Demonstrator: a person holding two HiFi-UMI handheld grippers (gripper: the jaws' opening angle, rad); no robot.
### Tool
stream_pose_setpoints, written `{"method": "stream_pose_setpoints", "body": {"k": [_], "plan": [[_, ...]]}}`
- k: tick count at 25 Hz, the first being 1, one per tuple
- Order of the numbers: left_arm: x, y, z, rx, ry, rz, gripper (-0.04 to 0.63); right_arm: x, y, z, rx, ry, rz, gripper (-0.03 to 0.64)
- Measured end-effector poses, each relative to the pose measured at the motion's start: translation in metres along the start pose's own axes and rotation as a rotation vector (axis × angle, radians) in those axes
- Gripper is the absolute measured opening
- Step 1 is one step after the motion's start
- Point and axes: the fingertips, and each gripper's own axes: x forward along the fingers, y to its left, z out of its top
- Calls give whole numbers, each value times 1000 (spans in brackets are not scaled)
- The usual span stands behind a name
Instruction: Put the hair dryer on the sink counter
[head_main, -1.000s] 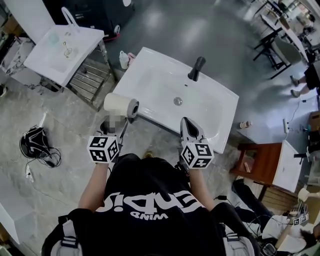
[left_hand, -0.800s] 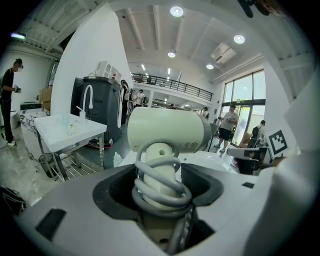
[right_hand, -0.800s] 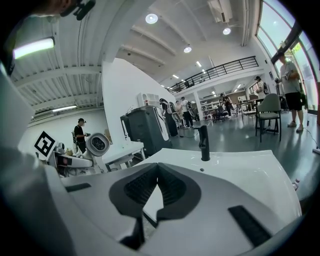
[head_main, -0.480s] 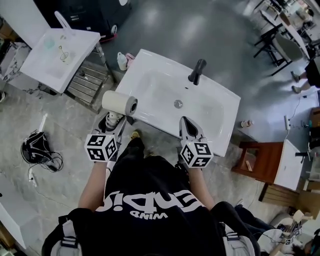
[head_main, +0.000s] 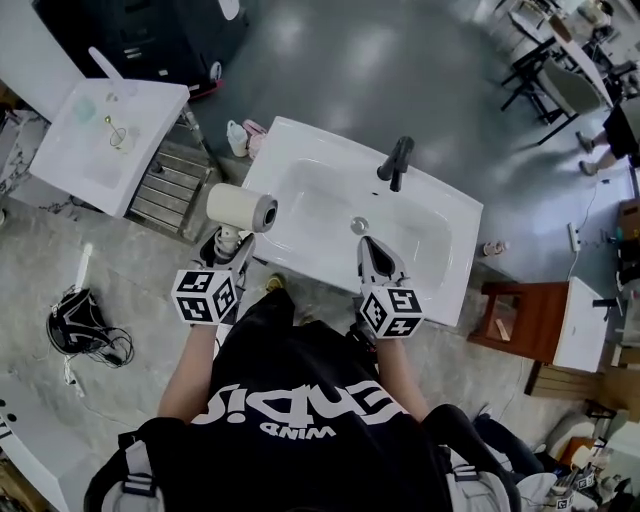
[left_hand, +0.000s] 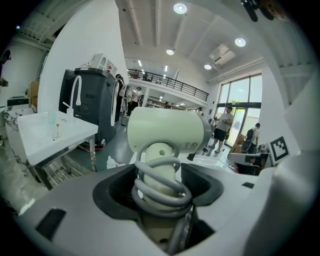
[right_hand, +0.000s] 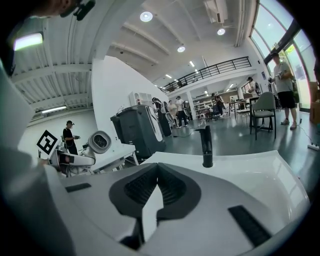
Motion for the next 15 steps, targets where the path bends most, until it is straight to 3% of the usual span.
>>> {"method": "stream_pose_setpoints", "body": {"k": [15], "plan": [[64,36,46,76,45,-110,287,51,0,26,28,-23,-119,18]]}}
